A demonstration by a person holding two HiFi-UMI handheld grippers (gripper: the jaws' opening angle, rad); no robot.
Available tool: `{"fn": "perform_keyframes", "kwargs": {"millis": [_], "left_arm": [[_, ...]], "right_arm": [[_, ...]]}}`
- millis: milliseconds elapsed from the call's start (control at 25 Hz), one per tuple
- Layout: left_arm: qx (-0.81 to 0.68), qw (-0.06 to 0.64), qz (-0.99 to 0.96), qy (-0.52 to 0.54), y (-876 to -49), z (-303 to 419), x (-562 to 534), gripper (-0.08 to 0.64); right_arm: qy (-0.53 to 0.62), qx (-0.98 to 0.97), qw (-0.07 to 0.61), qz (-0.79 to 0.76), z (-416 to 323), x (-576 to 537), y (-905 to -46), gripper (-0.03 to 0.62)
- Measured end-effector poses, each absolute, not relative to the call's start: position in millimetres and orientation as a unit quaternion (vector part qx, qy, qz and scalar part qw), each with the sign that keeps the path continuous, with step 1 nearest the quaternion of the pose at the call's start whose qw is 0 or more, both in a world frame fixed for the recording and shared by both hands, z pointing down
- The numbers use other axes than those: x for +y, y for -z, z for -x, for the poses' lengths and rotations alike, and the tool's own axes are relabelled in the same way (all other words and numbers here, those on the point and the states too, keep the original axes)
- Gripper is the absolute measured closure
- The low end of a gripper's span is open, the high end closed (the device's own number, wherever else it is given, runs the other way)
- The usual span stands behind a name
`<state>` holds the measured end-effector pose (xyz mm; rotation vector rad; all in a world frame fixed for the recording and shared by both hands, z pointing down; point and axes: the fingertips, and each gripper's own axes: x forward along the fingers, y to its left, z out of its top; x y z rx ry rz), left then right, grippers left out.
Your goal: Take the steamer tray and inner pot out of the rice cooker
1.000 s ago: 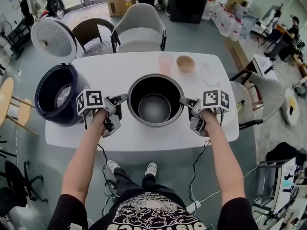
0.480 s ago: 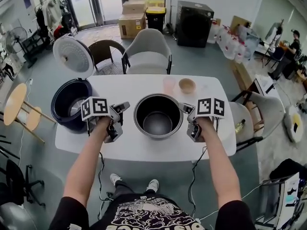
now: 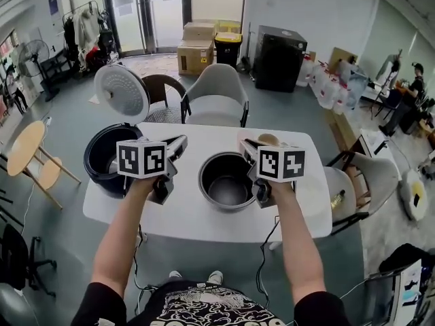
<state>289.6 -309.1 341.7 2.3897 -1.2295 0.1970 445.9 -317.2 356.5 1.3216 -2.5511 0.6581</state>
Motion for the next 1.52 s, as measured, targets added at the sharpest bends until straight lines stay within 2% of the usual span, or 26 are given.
{"fn": "perform_keyframes", "kwargs": {"millis": [200,480,720,1520], "left_arm": [[-0.461,0.163,-0.87,-0.065,-319,-271,-292,0.548],[-0.488,0.073,-0.866,-0.081,-305,-230,-289,0.548],[-0.49,0.024,-0.867,-0.084,-304,-221,-288,0.548],[-0.513,0.053,-0.852,-0.093,-331,-181,-278,0.548]], "right_arm": [[-0.173,-0.855,0.079,-0.484,-438,-300,-334,0.574],[-0.062,-0.828,0.084,-0.551,-410,-288,-310,0.578],[-0.03,-0.825,0.063,-0.56,-395,-278,-306,0.579],[-0.01,-0.82,0.07,-0.568,-378,-262,-313,0.58]]}}
